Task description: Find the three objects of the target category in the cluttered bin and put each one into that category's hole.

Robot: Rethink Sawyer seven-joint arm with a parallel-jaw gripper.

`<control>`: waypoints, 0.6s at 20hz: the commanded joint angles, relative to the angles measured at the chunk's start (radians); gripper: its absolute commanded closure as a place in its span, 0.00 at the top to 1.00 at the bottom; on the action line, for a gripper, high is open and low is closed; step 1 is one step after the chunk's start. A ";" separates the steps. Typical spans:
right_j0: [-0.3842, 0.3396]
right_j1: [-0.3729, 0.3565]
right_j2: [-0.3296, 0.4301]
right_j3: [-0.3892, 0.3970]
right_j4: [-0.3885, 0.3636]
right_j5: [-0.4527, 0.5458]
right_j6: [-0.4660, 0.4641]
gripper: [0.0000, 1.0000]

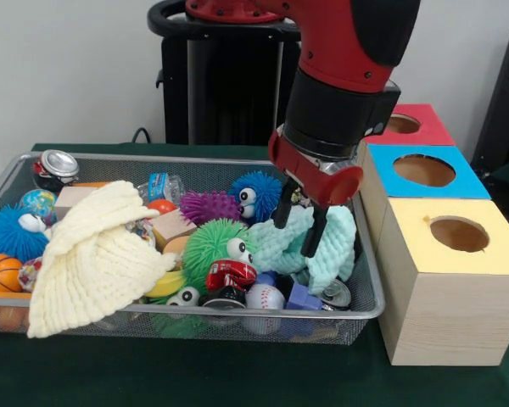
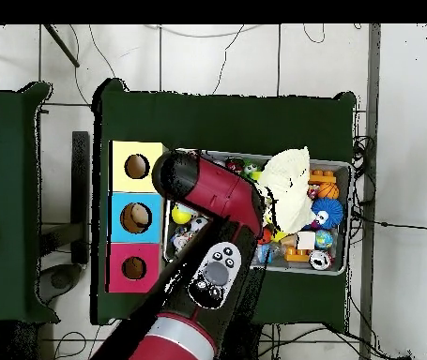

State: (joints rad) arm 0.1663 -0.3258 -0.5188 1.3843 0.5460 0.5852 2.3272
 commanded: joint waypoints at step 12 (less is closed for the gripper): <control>0.047 -0.091 0.131 0.336 -0.010 -0.185 0.160 1.00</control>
State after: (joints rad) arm 0.2230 -0.4166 -0.5178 1.5291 0.5460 0.5437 2.3272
